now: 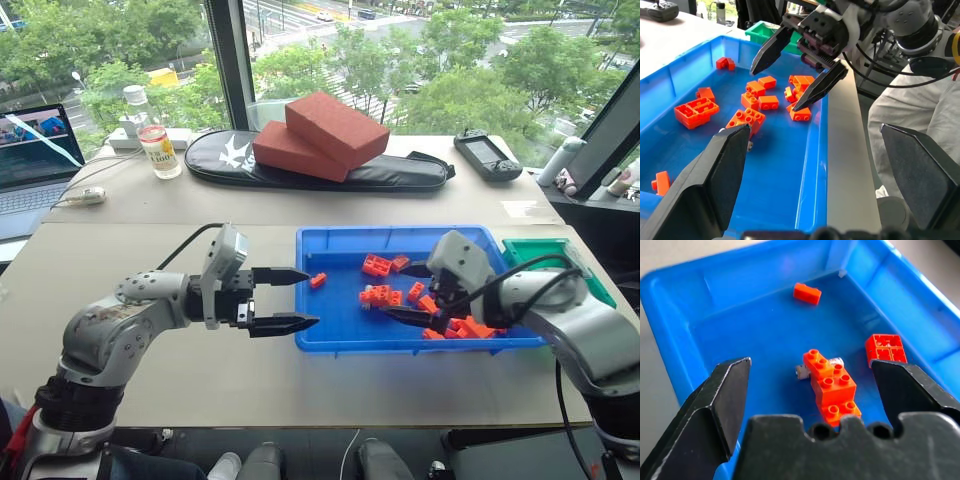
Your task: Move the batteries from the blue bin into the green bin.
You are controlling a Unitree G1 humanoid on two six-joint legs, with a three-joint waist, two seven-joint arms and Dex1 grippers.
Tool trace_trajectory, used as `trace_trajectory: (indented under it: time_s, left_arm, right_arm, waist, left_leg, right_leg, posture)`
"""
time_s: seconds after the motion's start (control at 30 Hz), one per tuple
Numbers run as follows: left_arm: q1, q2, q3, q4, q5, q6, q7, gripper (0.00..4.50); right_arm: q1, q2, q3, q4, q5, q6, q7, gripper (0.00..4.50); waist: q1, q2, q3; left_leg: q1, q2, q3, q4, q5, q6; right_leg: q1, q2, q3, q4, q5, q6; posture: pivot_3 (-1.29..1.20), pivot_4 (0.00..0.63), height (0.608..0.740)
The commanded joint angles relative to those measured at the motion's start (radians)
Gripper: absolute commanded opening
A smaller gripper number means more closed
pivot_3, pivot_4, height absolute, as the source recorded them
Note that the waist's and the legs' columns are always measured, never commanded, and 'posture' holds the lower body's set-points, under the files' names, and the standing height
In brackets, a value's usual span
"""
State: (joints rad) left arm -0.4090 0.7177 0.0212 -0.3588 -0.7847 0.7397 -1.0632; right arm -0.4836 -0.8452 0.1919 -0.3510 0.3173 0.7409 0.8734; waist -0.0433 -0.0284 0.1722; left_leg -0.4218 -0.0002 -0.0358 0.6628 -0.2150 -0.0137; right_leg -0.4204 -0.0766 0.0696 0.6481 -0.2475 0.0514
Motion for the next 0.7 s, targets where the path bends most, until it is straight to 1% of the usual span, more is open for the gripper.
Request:
trace_trajectory:
  time_s: [0.03,0.17,0.3,0.33,0.37,0.4,0.43,0.63,0.67,0.7]
  left_arm:
    - [0.011,0.006,0.022,-0.043,-0.009,-0.01,0.011,4.5]
    - [0.02,0.009,0.032,-0.055,-0.017,-0.006,0.025,4.5]
    - [0.029,0.013,0.036,-0.064,-0.018,-0.004,0.036,4.5]
    - [0.029,0.015,0.038,-0.065,-0.02,-0.004,0.036,4.5]
    - [0.029,0.016,0.039,-0.065,-0.02,-0.004,0.036,4.5]
    - [0.028,0.017,0.04,-0.065,-0.021,-0.003,0.037,4.5]
    - [0.027,0.017,0.04,-0.064,-0.022,-0.003,0.037,4.5]
    - [0.018,0.017,0.035,-0.056,-0.018,-0.004,0.031,4.5]
    - [0.016,0.016,0.033,-0.054,-0.018,-0.005,0.03,4.5]
    - [0.013,0.016,0.031,-0.052,-0.016,-0.006,0.029,4.5]
  right_arm:
    - [-0.058,0.033,0.043,0.083,-0.068,-0.072,0.002,4.44]
    - [-0.086,0.061,0.092,0.165,-0.134,-0.105,0.001,4.44]
    - [-0.099,0.09,0.1,0.216,-0.158,-0.114,0.006,4.44]
    - [-0.096,0.092,0.102,0.22,-0.164,-0.117,0.008,4.21]
    - [-0.092,0.097,0.099,0.221,-0.164,-0.114,0.009,4.21]
    - [-0.089,0.097,0.097,0.22,-0.165,-0.115,0.011,3.81]
    - [-0.086,0.097,0.094,0.218,-0.166,-0.117,0.014,3.6]
    - [-0.072,0.086,0.054,0.172,-0.146,-0.101,0.024,1.56]
    - [-0.068,0.082,0.046,0.161,-0.141,-0.096,0.027,1.42]
    - [-0.065,0.081,0.032,0.15,-0.135,-0.089,0.023,1.42]
  waist:
    - [0.0,0.0,0.0]
    - [0.001,0.0,0.0]
    - [0.0,0.0,0.0]
    - [0.0,0.0,0.0]
    - [0.0,0.0,0.0]
    - [0.0,0.0,0.0]
    - [0.0,0.0,0.0]
    - [0.001,0.0,0.0]
    - [0.001,0.0,0.0]
    - [0.001,0.0,0.0]
  left_leg:
    - [0.0,0.0,0.0,0.0,0.0,0.0]
    - [0.0,0.0,0.0,0.0,0.0,0.0]
    - [0.0,0.0,0.0,0.0,0.0,0.0]
    - [0.0,0.0,0.0,0.0,0.0,0.0]
    - [0.0,0.0,0.0,0.0,0.0,0.0]
    - [0.0,0.0,0.0,0.0,0.0,0.0]
    - [0.0,0.0,0.0,0.0,0.0,0.0]
    - [0.0,0.0,0.0,0.0,0.0,0.0]
    - [0.0,0.0,0.0,0.0,0.0,0.0]
    - [0.0,0.0,0.0,0.0,0.0,0.0]
  right_leg:
    - [0.0,0.0,0.0,0.0,0.0,0.0]
    - [0.0,0.0,0.0,0.0,0.0,0.0]
    - [-0.001,0.0,0.0,0.001,0.0,0.0]
    - [-0.001,0.0,0.0,0.001,0.0,0.0]
    - [-0.001,0.0,0.0,0.001,0.0,0.0]
    - [-0.001,0.0,0.0,0.001,0.0,0.0]
    - [-0.001,0.0,0.0,0.001,0.0,0.0]
    - [-0.001,0.0,0.0,0.001,0.0,0.0]
    - [-0.001,0.0,0.0,0.001,0.0,0.0]
    - [-0.001,0.0,0.0,0.001,0.0,0.0]
  posture:
    - [0.0,0.15,0.74]
    - [0.0,0.15,0.74]
    - [0.0,0.15,0.74]
    - [0.0,0.15,0.74]
    - [0.0,0.15,0.74]
    - [0.0,0.15,0.74]
    - [0.0,0.15,0.74]
    - [0.0,0.15,0.74]
    - [0.0,0.15,0.74]
    - [0.0,0.15,0.74]
